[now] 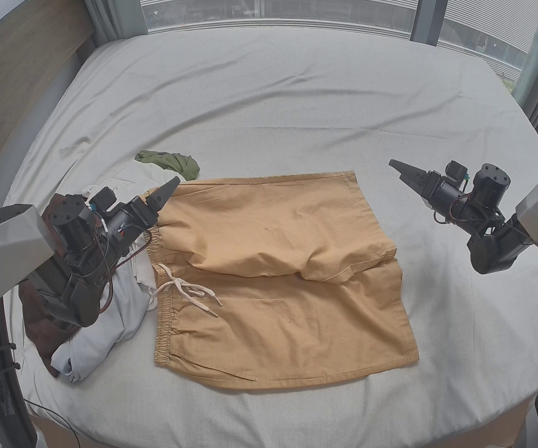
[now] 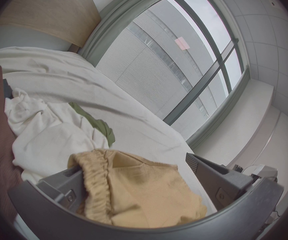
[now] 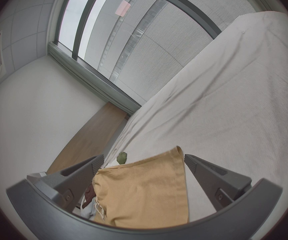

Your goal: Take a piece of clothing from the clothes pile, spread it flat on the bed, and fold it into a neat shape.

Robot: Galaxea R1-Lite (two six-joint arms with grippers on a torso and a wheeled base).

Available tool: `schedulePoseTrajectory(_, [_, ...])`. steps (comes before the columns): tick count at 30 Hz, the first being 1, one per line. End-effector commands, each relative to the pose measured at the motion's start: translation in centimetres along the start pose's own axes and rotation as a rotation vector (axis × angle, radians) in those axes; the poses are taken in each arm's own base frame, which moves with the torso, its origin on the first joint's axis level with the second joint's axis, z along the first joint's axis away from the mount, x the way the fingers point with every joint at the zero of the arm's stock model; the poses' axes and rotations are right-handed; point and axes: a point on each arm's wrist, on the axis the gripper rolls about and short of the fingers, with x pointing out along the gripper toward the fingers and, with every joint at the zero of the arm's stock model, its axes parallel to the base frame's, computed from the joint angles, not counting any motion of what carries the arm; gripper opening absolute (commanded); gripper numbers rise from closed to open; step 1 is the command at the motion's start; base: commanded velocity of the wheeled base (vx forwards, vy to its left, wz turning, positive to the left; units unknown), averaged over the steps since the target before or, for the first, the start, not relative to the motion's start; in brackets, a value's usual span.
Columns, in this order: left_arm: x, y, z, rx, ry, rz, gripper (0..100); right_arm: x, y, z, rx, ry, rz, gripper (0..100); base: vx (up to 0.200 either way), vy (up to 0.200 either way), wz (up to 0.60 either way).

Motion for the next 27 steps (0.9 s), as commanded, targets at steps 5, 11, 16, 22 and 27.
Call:
schedulePoseTrajectory(5, [-6.8, -1.5, 0.0, 0.086, 0.169, -0.015, 100, -5.0, 3.3, -2.2, -0.108, 0.077, -0.056, 100, 0.000, 0.000, 0.00])
schedulePoseTrajectory(11, [-9.5, -3.6, 1.5, 0.094, 0.201, -0.112, 100, -7.0, 3.7, -2.9, -0.078, 0.101, -0.092, 100, 0.000, 0.000, 0.00])
schedulePoseTrajectory(16, [-10.9, -4.4, 1.5, 0.091, 0.219, -0.121, 100, -7.5, 3.8, -4.1, -0.059, 0.140, -0.104, 100, 0.000, 0.000, 0.00])
schedulePoseTrajectory(22, [-11.8, -3.6, 1.5, 0.079, 0.234, -0.095, 100, -7.9, 3.0, -5.5, -0.068, 0.184, -0.132, 100, 0.000, 0.000, 0.00])
schedulePoseTrajectory(27, [-12.5, -3.3, 0.3, 0.065, 0.289, -0.085, 100, -8.1, 2.5, -6.3, -0.064, 0.209, -0.145, 100, 0.000, 0.000, 0.00])
